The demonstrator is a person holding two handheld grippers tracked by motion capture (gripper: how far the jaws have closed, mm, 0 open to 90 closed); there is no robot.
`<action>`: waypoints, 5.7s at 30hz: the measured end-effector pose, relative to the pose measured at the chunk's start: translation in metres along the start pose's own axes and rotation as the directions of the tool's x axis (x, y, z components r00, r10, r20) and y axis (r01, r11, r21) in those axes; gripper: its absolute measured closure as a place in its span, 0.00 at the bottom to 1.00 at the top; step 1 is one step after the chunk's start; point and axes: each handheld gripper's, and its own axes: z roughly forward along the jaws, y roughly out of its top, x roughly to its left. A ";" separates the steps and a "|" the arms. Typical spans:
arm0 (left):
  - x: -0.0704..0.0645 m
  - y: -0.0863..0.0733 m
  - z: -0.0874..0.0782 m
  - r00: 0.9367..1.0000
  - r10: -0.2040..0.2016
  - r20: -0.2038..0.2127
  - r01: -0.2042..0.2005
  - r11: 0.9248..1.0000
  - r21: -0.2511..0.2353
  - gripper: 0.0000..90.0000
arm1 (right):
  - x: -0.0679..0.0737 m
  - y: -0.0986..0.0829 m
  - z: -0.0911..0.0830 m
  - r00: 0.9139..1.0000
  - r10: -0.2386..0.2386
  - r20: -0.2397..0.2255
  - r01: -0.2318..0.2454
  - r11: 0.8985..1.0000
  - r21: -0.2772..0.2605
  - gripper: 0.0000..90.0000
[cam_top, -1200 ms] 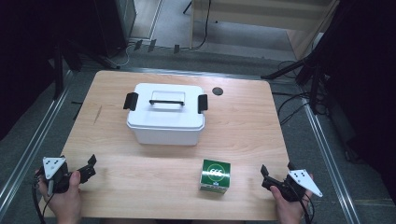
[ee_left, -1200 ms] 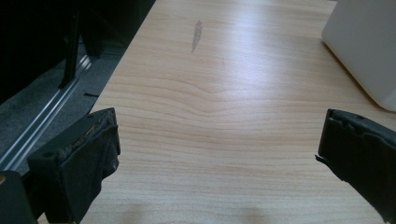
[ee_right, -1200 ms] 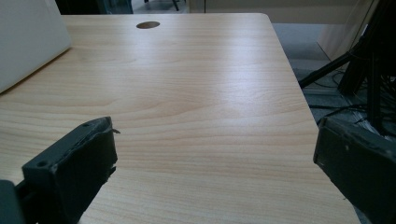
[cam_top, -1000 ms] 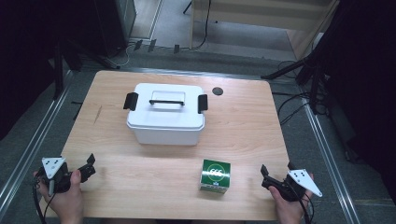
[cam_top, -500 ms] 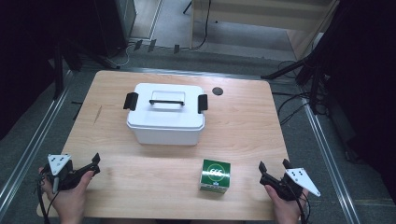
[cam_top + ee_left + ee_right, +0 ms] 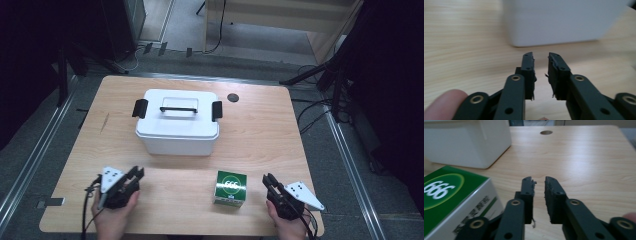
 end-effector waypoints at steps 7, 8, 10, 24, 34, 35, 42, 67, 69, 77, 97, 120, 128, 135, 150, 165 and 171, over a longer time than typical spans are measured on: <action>-0.049 -0.003 0.021 0.994 0.038 0.105 -0.044 0.997 0.056 1.00 | 0.019 -0.006 0.002 0.998 -0.026 -0.052 0.028 0.999 0.043 0.99; -0.056 -0.003 0.024 0.992 0.041 0.119 -0.049 0.997 0.067 1.00 | 0.019 -0.006 0.002 0.998 -0.026 -0.052 0.028 0.999 0.043 0.99; -0.067 -0.003 0.031 0.988 0.049 0.144 -0.062 0.994 0.093 1.00 | 0.022 -0.007 0.003 0.998 -0.030 -0.058 0.033 0.998 0.050 1.00; -0.129 -0.003 0.056 0.939 0.094 0.332 -0.154 0.975 0.161 1.00 | 0.047 -0.011 0.013 0.991 -0.075 -0.114 0.086 0.992 0.096 1.00; -0.114 -0.005 0.044 0.946 0.088 0.311 -0.143 0.977 0.159 1.00 | 0.062 -0.013 0.013 0.986 -0.100 -0.131 0.116 0.986 0.118 1.00; -0.110 -0.004 0.042 0.951 0.085 0.298 -0.134 0.980 0.148 1.00 | 0.062 -0.012 0.013 0.988 -0.098 -0.118 0.112 0.987 0.116 1.00; -0.044 0.015 0.033 0.989 -0.011 0.151 -0.006 0.994 0.112 1.00 | 0.040 0.012 0.017 0.991 -0.116 -0.068 0.120 0.991 0.051 1.00; 0.082 0.102 0.067 0.994 -0.083 -0.066 0.089 0.991 0.095 1.00 | 0.050 0.098 0.153 0.959 -0.211 -0.191 0.240 0.960 0.145 1.00; 0.080 0.104 0.070 0.996 -0.075 -0.054 0.080 0.991 0.104 1.00 | 0.054 0.099 0.157 0.955 -0.223 -0.195 0.253 0.956 0.147 1.00; 0.068 0.103 0.074 0.996 -0.079 -0.040 0.083 0.992 0.099 1.00 | 0.061 0.093 0.162 0.953 -0.220 -0.210 0.254 0.956 0.150 1.00; 0.075 0.070 0.034 0.989 -0.100 -0.105 0.108 0.991 0.077 0.60 | 0.020 0.078 0.128 0.962 -0.251 -0.106 0.258 0.964 0.057 0.65; 0.131 -0.012 -0.024 0.952 -0.072 -0.297 0.096 0.993 0.066 0.00 | 0.006 0.130 0.095 0.888 -0.375 -0.266 0.436 0.872 0.224 0.03; 0.131 -0.017 -0.017 0.946 -0.064 -0.319 0.097 0.991 0.089 0.00 | 0.026 0.163 0.100 0.817 -0.462 -0.345 0.552 0.800 0.236 0.01; 0.130 -0.017 -0.015 0.947 -0.056 -0.317 0.091 0.991 0.096 0.00 | 0.055 0.208 0.112 0.740 -0.516 -0.431 0.643 0.731 0.228 0.01; 0.130 -0.017 -0.015 0.946 -0.059 -0.320 0.092 0.992 0.090 0.00 | 0.106 0.233 0.150 0.618 -0.597 -0.511 0.770 0.591 0.240 0.13; 0.131 -0.017 -0.014 0.951 -0.067 -0.303 0.102 0.990 0.101 0.00 | 0.156 0.231 0.179 0.438 -0.685 -0.582 0.895 0.390 0.215 0.36; 0.132 -0.017 -0.014 0.951 -0.067 -0.303 0.101 0.990 0.101 0.00 | 0.168 0.234 0.189 0.395 -0.727 -0.562 0.916 0.360 0.179 0.63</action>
